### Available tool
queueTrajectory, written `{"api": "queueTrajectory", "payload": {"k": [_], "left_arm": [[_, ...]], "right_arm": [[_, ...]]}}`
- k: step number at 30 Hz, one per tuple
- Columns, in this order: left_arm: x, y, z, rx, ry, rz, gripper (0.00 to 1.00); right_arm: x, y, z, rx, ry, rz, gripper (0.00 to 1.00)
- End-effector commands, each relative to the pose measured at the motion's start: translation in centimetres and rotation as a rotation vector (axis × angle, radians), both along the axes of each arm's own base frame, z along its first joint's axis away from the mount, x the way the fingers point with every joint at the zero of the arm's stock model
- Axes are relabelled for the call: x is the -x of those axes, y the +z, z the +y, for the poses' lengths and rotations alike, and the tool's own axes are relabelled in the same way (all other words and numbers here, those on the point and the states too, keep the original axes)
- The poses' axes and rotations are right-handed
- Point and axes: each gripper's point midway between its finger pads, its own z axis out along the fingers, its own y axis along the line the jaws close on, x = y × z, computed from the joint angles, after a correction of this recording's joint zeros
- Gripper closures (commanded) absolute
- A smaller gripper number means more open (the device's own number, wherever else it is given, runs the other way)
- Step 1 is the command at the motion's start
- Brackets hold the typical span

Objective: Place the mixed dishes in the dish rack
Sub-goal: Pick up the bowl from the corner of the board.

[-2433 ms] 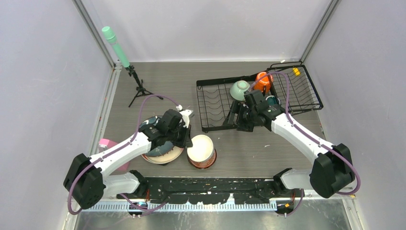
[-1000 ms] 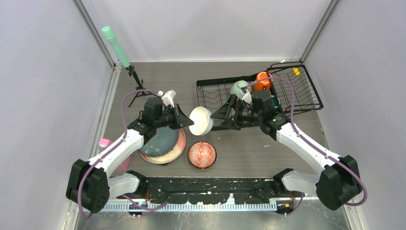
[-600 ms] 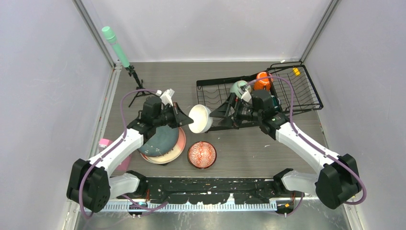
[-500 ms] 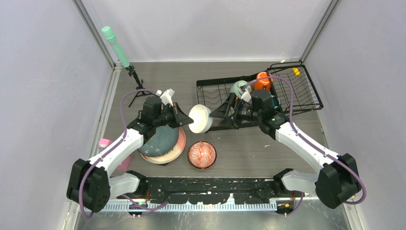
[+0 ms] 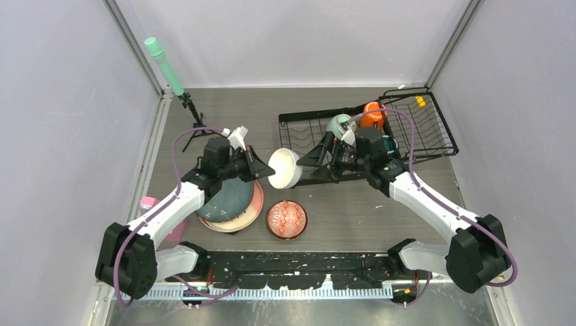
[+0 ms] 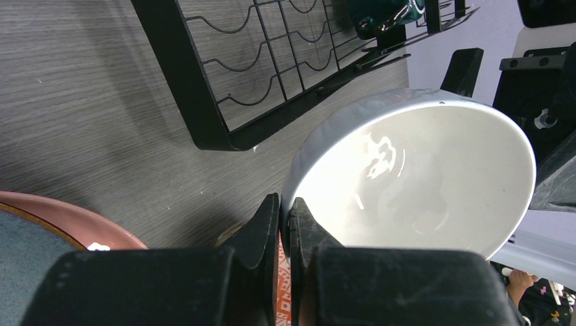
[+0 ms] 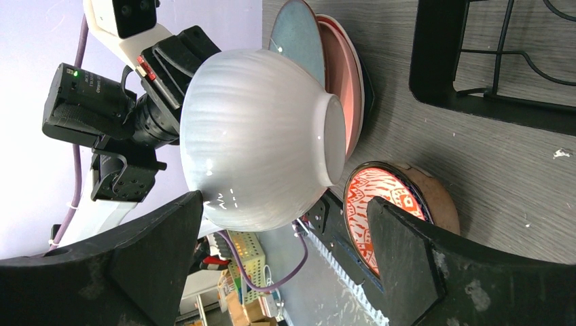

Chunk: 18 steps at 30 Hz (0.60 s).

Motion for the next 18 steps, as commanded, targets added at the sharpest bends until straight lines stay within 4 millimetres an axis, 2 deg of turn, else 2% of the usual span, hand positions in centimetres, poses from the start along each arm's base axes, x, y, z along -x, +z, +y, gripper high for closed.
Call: {"api": "queueTrajectory", "payload": {"k": [1, 10, 14, 18], "left_arm": [[-0.94, 3.79, -0.93, 0.074, -0.036, -0.104, 1.00], [-1.10, 3.63, -0.75, 0.061, -0.025, -0.109, 1.00], [-1.12, 3.33, -0.73, 0.071, -0.014, -0.107, 1.00], [-1.23, 3.28, -0.82, 0.071, -0.019, -0.107, 1.00]], "right_arm": [[-0.93, 2.71, 0.53, -0.046, -0.005, -0.079, 0.04], [-1.09, 2.76, 0.78, -0.041, 0.012, -0.077, 0.04], [-0.91, 3.43, 0.75, -0.054, 0.012, -0.086, 0.04], [-0.74, 3.00, 0.73, -0.056, 0.011, -0.067, 0.04]]}}
